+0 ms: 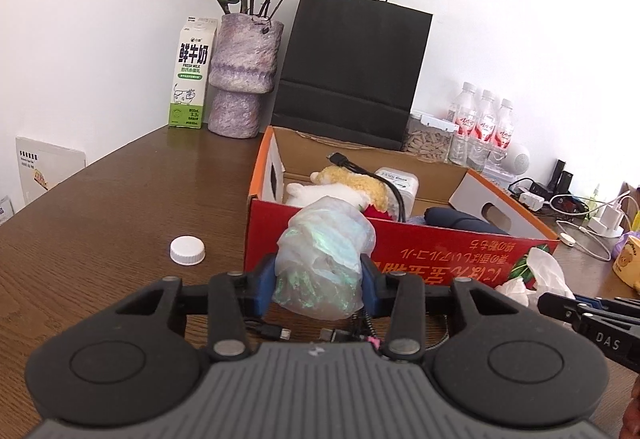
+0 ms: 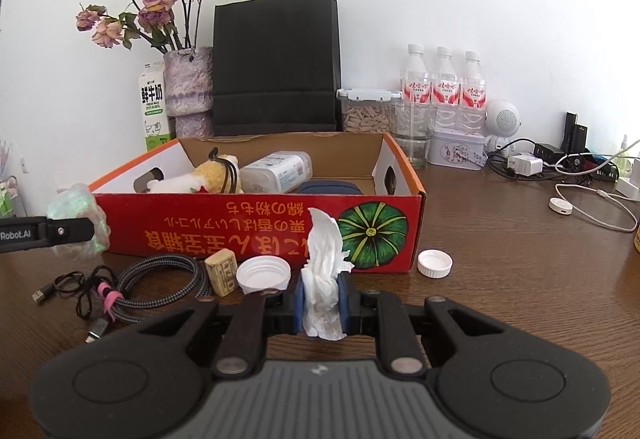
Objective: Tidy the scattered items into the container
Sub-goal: 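Carry the plastic bag and tissue with both tools over the box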
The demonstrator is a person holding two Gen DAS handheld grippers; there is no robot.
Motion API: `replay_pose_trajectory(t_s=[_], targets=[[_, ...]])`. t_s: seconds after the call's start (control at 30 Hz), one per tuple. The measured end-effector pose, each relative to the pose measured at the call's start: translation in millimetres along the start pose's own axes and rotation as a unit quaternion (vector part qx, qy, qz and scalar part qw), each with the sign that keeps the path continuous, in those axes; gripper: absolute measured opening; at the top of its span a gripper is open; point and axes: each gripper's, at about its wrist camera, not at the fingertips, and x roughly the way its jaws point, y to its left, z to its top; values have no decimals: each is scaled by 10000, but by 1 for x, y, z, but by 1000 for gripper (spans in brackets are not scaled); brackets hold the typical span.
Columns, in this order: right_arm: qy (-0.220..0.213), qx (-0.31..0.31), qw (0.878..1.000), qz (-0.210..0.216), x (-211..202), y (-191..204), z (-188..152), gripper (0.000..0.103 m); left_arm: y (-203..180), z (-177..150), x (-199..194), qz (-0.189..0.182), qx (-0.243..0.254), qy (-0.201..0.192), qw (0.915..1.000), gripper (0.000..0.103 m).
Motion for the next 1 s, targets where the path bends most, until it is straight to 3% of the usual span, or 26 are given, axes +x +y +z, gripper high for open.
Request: replay_pose_trajectory(t_s=[0.7, 1.0], targets=[[-790, 78, 9959, 440, -5, 30, 51, 16, -47, 51, -9, -664, 118, -575, 9961, 43], [-1159, 101, 9923, 419, 17, 36, 77, 16, -57, 67, 13, -610, 129, -837, 9945, 43]])
